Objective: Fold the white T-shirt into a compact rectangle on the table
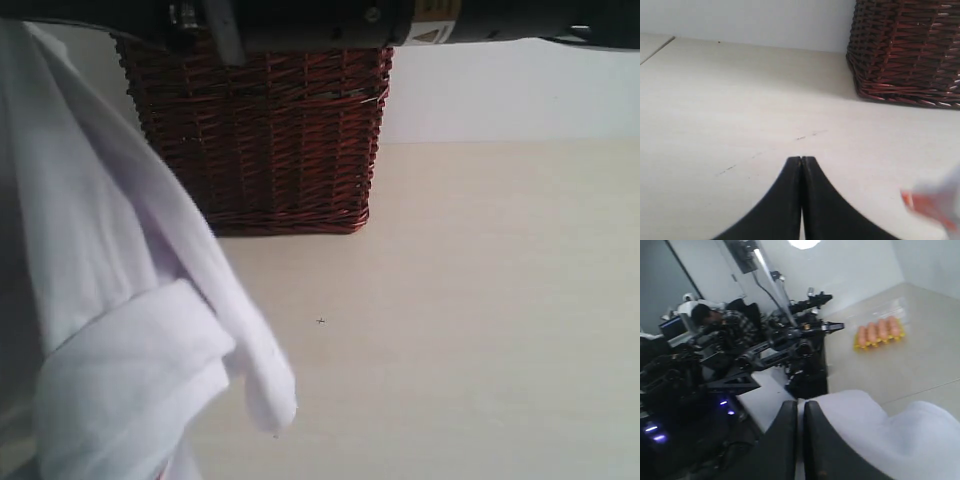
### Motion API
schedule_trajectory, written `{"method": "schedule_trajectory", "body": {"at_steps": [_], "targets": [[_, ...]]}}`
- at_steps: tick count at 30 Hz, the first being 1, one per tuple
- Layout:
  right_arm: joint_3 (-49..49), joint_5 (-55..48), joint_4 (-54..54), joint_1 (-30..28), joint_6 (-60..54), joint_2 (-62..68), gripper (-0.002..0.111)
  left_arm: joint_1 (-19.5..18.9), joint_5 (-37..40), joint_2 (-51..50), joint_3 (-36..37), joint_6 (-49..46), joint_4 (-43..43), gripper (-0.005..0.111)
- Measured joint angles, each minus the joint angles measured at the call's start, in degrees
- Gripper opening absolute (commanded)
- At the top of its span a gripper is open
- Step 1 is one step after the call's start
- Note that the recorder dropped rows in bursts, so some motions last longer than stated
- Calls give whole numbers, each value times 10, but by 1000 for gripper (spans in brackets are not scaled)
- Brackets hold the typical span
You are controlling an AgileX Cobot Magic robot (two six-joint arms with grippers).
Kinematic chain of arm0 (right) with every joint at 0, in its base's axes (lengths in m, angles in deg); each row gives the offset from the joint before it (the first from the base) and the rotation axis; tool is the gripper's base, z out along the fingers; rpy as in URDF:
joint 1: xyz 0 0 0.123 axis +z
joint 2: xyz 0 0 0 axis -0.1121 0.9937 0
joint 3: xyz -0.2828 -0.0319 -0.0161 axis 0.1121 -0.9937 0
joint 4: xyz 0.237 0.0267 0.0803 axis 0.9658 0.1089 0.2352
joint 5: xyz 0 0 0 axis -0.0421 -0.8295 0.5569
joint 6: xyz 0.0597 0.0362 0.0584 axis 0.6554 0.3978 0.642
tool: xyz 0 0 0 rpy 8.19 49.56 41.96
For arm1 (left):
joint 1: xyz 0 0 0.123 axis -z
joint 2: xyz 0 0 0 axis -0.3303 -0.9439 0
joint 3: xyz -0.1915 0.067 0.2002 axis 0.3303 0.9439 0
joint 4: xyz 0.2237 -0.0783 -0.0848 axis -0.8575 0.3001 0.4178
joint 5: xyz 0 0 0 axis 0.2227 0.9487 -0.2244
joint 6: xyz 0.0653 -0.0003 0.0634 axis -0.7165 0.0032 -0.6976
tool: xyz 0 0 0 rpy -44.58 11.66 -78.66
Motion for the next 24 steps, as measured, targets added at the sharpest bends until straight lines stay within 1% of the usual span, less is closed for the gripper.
{"method": "schedule_trajectory", "body": {"at_steps": [3, 5, 7, 9, 11, 14, 15, 17, 22, 24], "targets": [[0, 18, -11, 23, 10, -19, 0, 0, 0, 0, 0, 0, 0, 0], [0, 1, -29, 36, 21, -29, 0, 0, 0, 0, 0, 0, 0, 0], [0, -73, -73, 43, 58, -34, 0, 0, 0, 0, 0, 0, 0, 0], [0, -183, -143, 43, 125, -29, 0, 0, 0, 0, 0, 0, 0, 0], [0, -254, -175, 39, 165, -2, 0, 0, 0, 0, 0, 0, 0, 0], [-1, -270, -189, 27, 189, 54, 0, 0, 0, 0, 0, 0, 0, 0], [-2, -270, -194, 25, 191, 76, 3, 0, 0, 0, 0, 0, 0, 0], [-5, -276, -196, 23, 188, 114, 11, 0, 0, 0, 0, 0, 0, 0], [-8, -312, -198, 2, 162, 169, 46, 0, 0, 0, 0, 0, 0, 0], [-8, -319, -198, -10, 151, 169, 56, 0, 0, 0, 0, 0, 0, 0]]}}
